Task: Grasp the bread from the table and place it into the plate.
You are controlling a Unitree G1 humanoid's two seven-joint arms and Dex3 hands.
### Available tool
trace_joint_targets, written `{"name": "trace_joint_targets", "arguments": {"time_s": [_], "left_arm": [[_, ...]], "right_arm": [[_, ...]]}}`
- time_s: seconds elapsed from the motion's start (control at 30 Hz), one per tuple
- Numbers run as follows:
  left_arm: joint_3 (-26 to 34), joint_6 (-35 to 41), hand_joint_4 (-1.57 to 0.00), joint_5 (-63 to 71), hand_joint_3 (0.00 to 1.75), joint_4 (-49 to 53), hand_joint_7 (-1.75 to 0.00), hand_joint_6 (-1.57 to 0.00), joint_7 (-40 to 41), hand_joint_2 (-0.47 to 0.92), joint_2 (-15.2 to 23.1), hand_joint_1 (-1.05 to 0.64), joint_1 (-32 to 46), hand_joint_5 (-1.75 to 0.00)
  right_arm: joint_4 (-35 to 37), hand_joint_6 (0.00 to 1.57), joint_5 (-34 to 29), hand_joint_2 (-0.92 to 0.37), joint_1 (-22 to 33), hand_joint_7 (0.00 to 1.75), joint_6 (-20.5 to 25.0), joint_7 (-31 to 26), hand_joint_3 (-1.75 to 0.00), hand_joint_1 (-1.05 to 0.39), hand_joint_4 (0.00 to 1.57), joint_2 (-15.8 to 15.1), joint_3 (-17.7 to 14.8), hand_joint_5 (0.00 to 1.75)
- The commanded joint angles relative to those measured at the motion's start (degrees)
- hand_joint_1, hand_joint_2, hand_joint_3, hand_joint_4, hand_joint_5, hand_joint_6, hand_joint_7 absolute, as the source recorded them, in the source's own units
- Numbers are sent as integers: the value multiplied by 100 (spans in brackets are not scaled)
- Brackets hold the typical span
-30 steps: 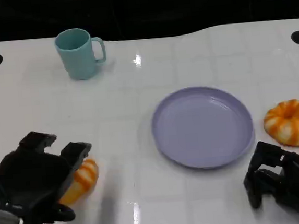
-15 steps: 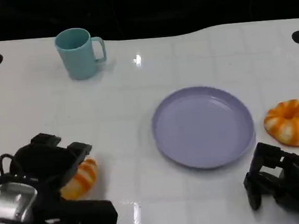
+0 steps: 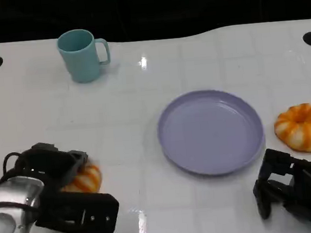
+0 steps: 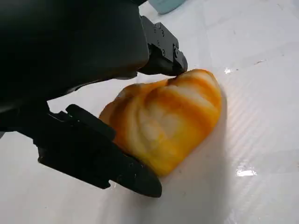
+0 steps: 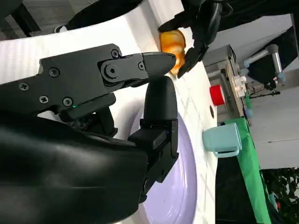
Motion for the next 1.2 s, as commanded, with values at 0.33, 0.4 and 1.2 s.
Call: {"name": "trace_joint_targets", "arguments": {"time_s": [0.33, 0.4, 1.2], "left_arm": [[132, -1624, -87, -811, 40, 1641, -89, -110, 3950, 75, 49, -31, -20, -165], [133, -1765, -86, -909, 91, 1894, -148, -93, 4326, 49, 4, -26, -99, -173], [383, -2234, -91, -2211, 137, 1880, -175, -92, 4032, 20, -689, -16, -1165, -175]], "right_arm": [[71, 63, 54, -92, 46, 163, 7, 93, -20, -61, 73, -122, -69, 175], [72, 64, 53, -92, 48, 163, -6, 85, -19, -61, 74, -111, -76, 175], [171, 73, 152, -92, -27, 148, 168, 202, -17, -57, 75, -65, -157, 175]]}}
